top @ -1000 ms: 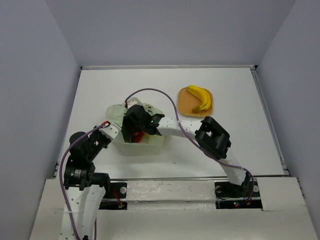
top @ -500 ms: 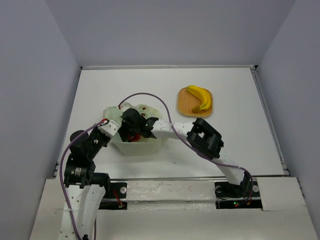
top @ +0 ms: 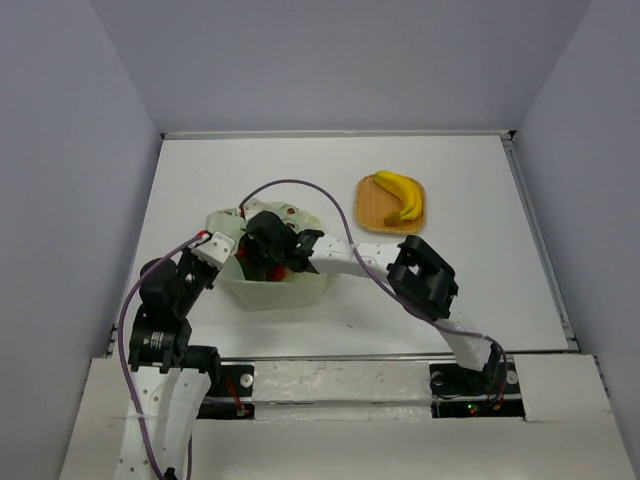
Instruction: Take the fake fruits out of the plastic bag
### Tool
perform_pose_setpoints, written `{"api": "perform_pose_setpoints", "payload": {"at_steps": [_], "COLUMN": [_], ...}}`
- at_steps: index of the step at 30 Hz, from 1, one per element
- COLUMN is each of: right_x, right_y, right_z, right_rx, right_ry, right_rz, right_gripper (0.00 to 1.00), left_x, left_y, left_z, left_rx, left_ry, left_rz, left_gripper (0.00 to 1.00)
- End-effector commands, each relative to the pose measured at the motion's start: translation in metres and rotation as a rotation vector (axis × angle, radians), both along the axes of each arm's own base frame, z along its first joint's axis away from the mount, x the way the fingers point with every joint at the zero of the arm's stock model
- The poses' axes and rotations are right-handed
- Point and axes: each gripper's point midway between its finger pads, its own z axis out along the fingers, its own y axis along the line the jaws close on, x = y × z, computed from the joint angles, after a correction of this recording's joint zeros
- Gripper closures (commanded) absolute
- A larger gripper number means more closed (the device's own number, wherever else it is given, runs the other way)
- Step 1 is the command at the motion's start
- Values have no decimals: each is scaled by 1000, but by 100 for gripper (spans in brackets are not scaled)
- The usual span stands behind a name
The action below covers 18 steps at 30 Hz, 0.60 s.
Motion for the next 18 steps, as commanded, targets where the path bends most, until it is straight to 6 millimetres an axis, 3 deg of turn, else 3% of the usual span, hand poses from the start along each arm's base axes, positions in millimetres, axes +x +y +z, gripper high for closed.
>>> {"api": "perform_pose_setpoints", "payload": {"at_steps": [1,3,6,12,14,16,18], "right_x": [4,0,-10,-32,-44,-43,-47], "right_y": [-4,-13,-22,-34,-41,-45,-53], "right_z": [130,169,206,243,272,281,310], "right_rx": [170,222,265,321,384,399,452], "right_ry": [-170,-209,-251,-275,-281,-289,-315], "right_rz": [0,3,42,168,241,245,255], "right_gripper": [99,99,99,99,99,99,99], "left_x": [16,21,28,43,48,50,52], "left_y": [17,24,27,32,33,32,31], "left_z": [17,18,21,37,46,45,49], "left_rx": [-49,-68,-90,-201,-235,-249,-260], "left_ry": [-59,-59,-50,-23,-22,-10,-16], "left_rz": [131,187,217,306,329,336,337], "left_gripper": [100,100,100,100,100,100,100]}}
